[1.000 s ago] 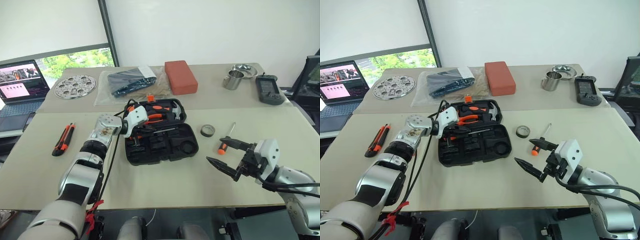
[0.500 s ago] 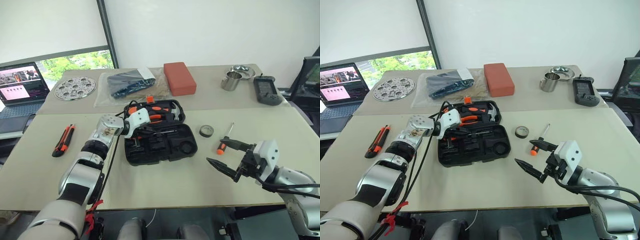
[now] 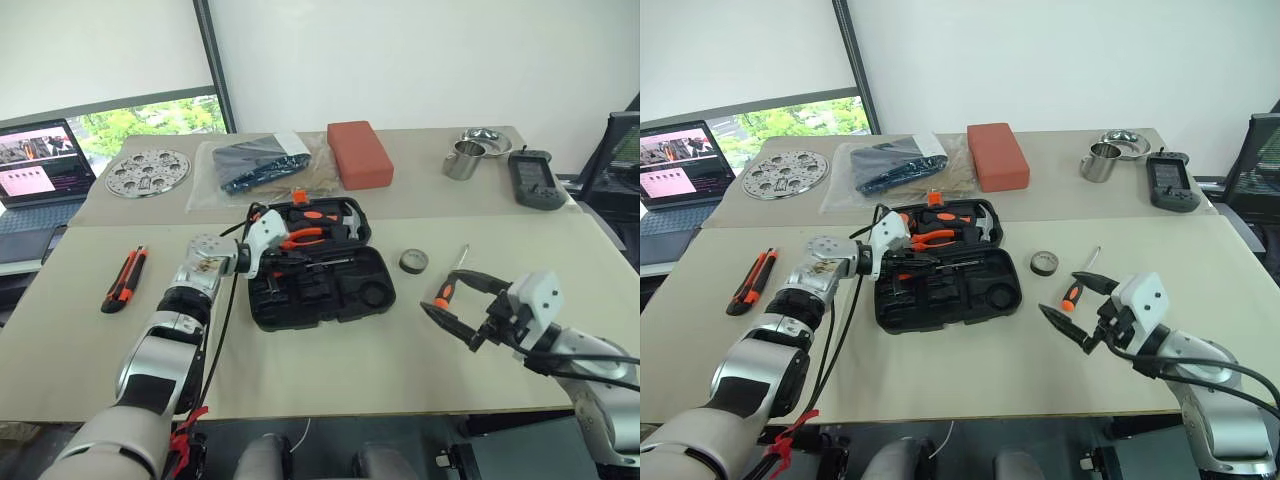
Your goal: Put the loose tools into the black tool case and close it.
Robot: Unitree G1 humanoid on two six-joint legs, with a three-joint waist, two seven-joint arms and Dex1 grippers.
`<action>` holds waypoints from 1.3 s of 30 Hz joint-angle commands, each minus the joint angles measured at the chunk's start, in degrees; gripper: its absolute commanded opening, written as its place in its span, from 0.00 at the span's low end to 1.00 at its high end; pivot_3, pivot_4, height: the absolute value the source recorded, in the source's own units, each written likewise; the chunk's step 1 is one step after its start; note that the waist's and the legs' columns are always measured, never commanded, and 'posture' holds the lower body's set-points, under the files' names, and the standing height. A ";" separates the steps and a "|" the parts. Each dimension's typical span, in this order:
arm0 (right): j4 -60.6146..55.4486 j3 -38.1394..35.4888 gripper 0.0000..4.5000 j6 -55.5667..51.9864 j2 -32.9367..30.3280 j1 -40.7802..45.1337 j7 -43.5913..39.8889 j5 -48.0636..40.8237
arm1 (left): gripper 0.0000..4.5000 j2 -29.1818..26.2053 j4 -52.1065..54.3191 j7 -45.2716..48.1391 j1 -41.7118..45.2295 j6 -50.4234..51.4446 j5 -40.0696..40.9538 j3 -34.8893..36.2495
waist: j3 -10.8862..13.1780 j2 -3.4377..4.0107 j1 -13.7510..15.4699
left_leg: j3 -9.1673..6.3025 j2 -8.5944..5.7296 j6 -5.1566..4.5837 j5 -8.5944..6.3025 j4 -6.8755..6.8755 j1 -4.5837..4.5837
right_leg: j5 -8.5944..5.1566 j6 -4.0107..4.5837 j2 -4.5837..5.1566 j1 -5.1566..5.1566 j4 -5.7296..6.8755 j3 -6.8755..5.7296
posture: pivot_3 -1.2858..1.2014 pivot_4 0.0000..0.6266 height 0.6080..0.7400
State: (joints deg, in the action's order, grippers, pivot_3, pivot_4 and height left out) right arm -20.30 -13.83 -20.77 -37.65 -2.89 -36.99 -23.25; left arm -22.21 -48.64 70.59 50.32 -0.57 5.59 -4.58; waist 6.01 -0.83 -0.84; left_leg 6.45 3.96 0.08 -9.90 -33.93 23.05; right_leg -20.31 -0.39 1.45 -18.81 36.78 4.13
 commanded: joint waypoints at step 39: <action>14.33 23.32 0.23 10.18 -0.92 30.31 -9.51 14.62 | 1.00 -22.43 44.46 10.34 -11.18 24.60 16.84 4.40 | 0.09 0.25 -1.78 | -0.02 0.11 0.00 0.01 0.12 0.11 | -0.04 0.02 -0.32 -0.36 0.05 0.22 | 0.52 0.24 1.00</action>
State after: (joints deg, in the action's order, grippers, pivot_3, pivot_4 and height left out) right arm -9.86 6.12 -21.55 -38.09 25.99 -37.93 -10.14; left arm -43.12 -6.35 82.11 39.83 23.82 22.15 -2.35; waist 6.10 -0.58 -2.62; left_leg 6.45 4.05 0.07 -9.90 -33.82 23.16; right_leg -20.34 -0.37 1.13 -19.16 36.82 4.38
